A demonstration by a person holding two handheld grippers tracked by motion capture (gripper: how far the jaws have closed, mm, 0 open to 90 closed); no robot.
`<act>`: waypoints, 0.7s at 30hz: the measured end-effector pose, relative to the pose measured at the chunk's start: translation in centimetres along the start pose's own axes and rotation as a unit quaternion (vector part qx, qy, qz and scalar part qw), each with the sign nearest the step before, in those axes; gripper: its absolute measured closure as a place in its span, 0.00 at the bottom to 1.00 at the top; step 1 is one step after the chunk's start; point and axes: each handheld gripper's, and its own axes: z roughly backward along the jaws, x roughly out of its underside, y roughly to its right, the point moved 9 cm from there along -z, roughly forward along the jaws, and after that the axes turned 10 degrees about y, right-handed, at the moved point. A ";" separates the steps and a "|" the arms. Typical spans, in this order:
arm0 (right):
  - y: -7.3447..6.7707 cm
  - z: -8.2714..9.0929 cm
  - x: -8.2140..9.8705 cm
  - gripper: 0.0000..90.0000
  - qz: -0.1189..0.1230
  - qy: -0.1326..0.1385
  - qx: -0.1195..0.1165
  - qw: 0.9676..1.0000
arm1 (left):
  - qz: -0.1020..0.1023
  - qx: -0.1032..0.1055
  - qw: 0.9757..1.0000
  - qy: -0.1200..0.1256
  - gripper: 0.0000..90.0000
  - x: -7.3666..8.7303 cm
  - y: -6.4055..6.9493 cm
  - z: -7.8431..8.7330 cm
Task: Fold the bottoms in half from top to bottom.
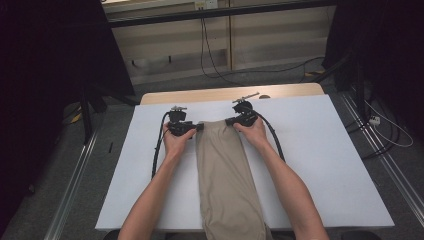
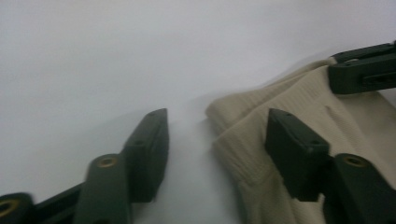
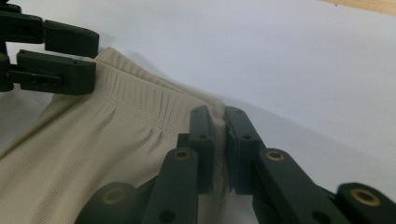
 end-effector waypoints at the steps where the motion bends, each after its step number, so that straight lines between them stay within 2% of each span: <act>1: 0.1 0.2 0.1 0.92 -0.003 -0.001 -0.001 1.000 | 0.005 0.008 1.000 -0.001 0.55 0.1 0.3 -0.2; 2: 0.1 0.2 0.1 0.92 -0.003 -0.001 -0.001 1.000 | 0.005 0.008 1.000 -0.001 0.58 0.1 0.3 -0.2; 3: 0.2 0.3 0.0 0.92 -0.002 0.000 -0.002 1.000 | 0.017 0.030 0.999 -0.003 0.64 0.2 1.0 -0.5; 6: 0.2 0.3 0.0 0.92 -0.004 0.001 -0.002 1.000 | 0.017 0.030 0.999 -0.004 0.74 0.2 1.1 -0.6; 7: 0.3 0.4 0.0 0.93 -0.006 0.002 -0.001 1.000 | 0.020 0.037 0.999 -0.008 0.74 0.2 1.2 -0.5; 9: 0.2 0.8 -0.4 0.93 -0.009 0.008 0.000 1.000 | 0.030 0.050 0.998 -0.008 0.85 0.1 1.4 -0.3; 10: 0.2 0.8 -0.4 0.93 -0.009 0.008 0.000 1.000 | 0.031 0.051 0.998 -0.005 0.85 -0.1 1.4 -0.2; 11: 0.0 1.2 -0.9 0.93 -0.006 0.017 -0.002 1.000 | 0.040 0.057 0.998 0.011 0.87 -0.8 1.6 0.0; 12: 0.0 1.2 -0.9 0.93 -0.006 0.017 -0.002 1.000 | 0.040 0.057 0.998 0.011 0.87 -0.8 1.6 0.0; 13: 0.1 1.8 -1.7 0.93 -0.011 0.032 -0.005 0.999 | 0.042 0.060 0.997 0.033 0.87 -1.9 1.8 0.4; 14: 0.1 1.8 -1.7 0.93 -0.011 0.032 -0.005 0.999 | 0.042 0.060 0.997 0.033 0.87 -1.9 1.8 0.4; 15: 0.1 2.4 -2.7 0.93 -0.016 0.049 -0.007 0.999 | 0.030 0.059 0.997 0.044 0.87 -3.0 2.1 0.6; 16: 0.1 2.4 -2.7 0.93 -0.016 0.049 -0.007 0.999 | 0.030 0.059 0.997 0.044 0.87 -3.0 2.1 0.6; 17: 0.1 2.8 -3.1 0.92 -0.013 0.055 -0.005 0.998 | 0.019 0.057 0.997 0.044 0.87 -3.6 2.3 0.7; 19: 0.2 3.7 -4.6 0.92 -0.010 0.070 -0.002 0.998 | 0.002 0.050 0.997 0.057 0.87 -5.4 2.8 0.9; 20: 0.2 3.7 -4.6 0.92 -0.010 0.070 -0.002 0.998 | 0.002 0.050 0.997 0.057 0.87 -5.4 2.8 0.9; 21: 0.4 4.2 -5.7 0.92 -0.009 0.083 -0.001 0.997 | -0.004 0.048 0.997 0.063 0.87 -6.0 2.9 1.0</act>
